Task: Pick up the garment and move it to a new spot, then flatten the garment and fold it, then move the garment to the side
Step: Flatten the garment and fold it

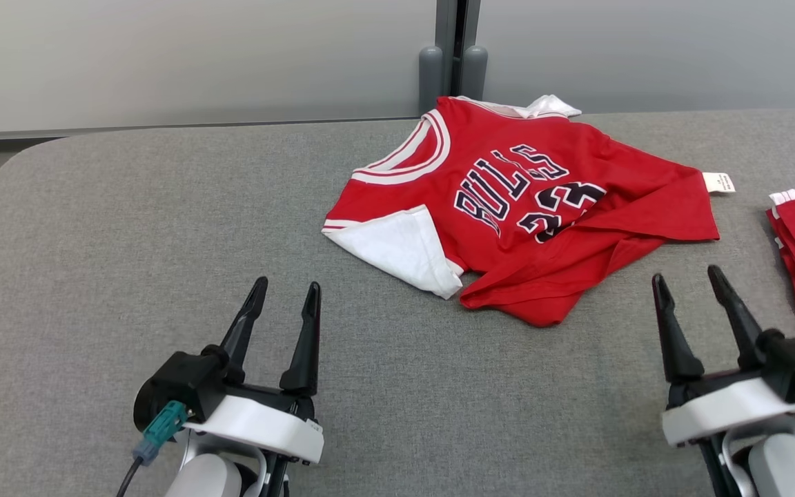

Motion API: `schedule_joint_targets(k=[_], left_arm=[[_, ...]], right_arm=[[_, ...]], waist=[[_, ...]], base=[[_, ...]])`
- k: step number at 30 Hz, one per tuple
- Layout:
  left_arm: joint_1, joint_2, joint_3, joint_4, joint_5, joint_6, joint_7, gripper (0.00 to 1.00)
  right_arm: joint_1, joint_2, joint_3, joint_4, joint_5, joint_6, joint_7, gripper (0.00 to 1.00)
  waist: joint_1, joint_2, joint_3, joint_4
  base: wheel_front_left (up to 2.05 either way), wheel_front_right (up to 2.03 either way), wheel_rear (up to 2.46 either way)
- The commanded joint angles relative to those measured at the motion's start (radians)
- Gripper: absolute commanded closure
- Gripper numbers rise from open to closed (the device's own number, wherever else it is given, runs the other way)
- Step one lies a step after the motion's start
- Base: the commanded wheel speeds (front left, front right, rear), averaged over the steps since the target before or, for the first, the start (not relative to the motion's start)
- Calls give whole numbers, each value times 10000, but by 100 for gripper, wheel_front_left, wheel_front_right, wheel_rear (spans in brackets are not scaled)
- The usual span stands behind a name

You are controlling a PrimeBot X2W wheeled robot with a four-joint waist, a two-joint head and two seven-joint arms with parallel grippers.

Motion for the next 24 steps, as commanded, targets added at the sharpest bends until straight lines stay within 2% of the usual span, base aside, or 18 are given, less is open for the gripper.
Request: schedule_joint_targets(k=[1,10,14,21,24], left_arm=[[82,43,5,-17,17,-12,-13,0],[-84,42,-121,-28,12,25,-12,0],[-176,42,-238,-98,-75,67,-12,0],[-297,39,-569,-88,-300,160,-12,0],[-422,40,-763,-87,-405,179,-14,0]], right_arm=[[139,46,-86,-71,-101,-4,-14,0],[323,236,-175,-330,-996,-4,-15,0],[120,128,549,-56,-1528,-4,-14,0],[-826,49,2103,1202,-2149,-4,90,0],[-1284,261,2495,1783,-1695,-4,182,0]], waist=[[0,0,-10,6],[0,0,137,333],[0,0,285,619],[0,0,644,1201],[0,0,848,1514]], base=[[0,0,0],[0,0,0],[0,0,0],[0,0,0],[0,0,0]])
